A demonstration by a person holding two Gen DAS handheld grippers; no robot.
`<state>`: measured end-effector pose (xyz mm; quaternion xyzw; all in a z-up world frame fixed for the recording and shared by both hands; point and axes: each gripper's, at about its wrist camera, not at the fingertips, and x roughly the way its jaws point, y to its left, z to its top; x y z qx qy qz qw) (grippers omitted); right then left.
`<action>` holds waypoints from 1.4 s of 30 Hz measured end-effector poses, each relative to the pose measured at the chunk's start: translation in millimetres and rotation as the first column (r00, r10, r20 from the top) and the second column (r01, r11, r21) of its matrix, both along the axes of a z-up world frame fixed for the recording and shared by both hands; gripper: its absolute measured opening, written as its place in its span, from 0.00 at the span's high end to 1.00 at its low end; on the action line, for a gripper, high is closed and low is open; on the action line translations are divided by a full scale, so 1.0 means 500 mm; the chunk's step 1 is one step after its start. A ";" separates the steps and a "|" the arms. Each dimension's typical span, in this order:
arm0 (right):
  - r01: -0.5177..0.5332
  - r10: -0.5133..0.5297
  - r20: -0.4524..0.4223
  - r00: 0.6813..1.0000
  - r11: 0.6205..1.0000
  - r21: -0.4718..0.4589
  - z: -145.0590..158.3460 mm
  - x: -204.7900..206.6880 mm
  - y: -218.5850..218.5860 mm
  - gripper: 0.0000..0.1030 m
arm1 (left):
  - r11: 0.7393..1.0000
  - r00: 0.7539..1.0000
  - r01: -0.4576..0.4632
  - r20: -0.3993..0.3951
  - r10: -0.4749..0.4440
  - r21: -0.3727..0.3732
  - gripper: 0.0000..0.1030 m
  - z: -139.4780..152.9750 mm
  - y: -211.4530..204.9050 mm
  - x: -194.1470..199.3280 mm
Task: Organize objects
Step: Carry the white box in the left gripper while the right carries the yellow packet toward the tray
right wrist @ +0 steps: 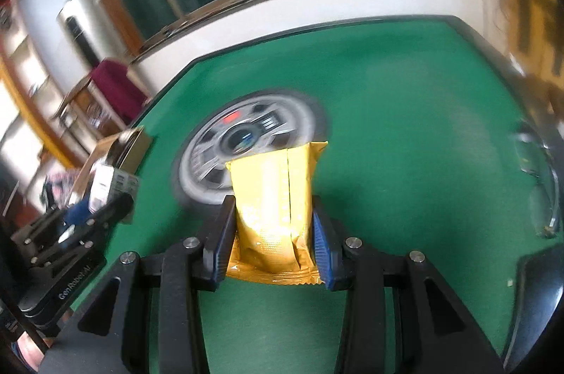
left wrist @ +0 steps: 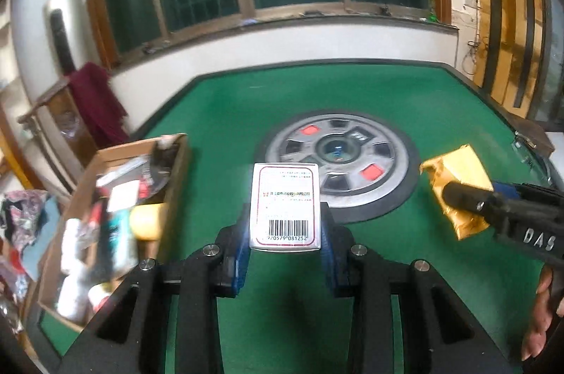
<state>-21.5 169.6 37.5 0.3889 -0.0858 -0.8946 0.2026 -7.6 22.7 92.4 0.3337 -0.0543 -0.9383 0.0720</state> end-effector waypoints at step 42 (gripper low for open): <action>-0.236 0.242 -0.056 0.969 0.966 0.107 0.019 0.054 -0.236 0.64 | 0.964 0.970 -0.197 -0.109 0.219 0.181 0.71 0.011 -0.272 0.096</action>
